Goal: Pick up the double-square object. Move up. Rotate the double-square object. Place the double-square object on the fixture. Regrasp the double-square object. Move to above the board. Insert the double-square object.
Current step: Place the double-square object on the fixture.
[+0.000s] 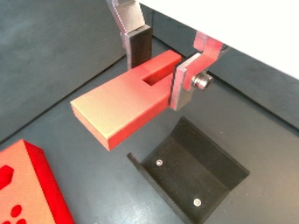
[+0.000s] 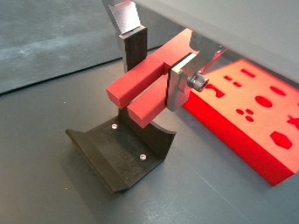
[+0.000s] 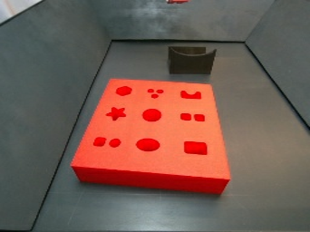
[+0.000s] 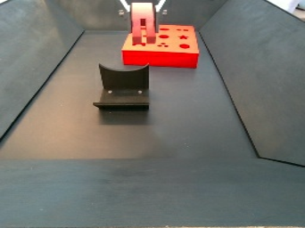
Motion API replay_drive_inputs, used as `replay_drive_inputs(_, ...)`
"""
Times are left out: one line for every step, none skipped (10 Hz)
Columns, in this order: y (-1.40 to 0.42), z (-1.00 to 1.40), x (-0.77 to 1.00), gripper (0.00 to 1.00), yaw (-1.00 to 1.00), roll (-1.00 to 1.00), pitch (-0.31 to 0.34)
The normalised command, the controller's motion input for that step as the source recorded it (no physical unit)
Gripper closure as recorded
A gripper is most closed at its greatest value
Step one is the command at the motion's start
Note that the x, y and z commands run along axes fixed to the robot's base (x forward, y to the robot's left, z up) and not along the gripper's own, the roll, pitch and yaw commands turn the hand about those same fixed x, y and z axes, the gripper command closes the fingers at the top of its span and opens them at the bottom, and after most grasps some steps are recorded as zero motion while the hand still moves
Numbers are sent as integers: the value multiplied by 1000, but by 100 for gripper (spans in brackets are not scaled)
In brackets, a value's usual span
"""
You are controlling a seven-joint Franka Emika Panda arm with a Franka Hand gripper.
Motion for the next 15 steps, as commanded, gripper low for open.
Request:
replay_drive_inputs(100,-30,743,100,-119,-1000,142)
replay_drive_inputs(52,-26,694,100,-133,-1000,150)
replay_drive_inputs(64,-16,615,100,-124,-793,132)
replay_drive_inputs(60,-15,563,100,-119,-639,113)
replay_drive_inputs(56,-17,493,100,-110,-427,93)
replay_drive_inputs(55,-19,459,100,-103,-324,86)
replay_drive_inputs(38,-10,376,100,-92,-209,78)
replay_drive_inputs(42,-12,304,100,-85,-188,70)
replay_drive_inputs(45,-19,217,100,-74,-179,71)
replay_drive_inputs(44,-16,176,100,-72,-175,73)
replay_drive_inputs(65,-1000,111,100,-157,-1000,10)
replay_drive_inputs(68,-1000,106,100,-159,-1000,4)
replay_drive_inputs(77,-1000,116,100,-154,-1000,19)
replay_drive_inputs(78,-1000,127,100,-150,-1000,34)
replay_drive_inputs(85,-1000,136,100,-152,-1000,42)
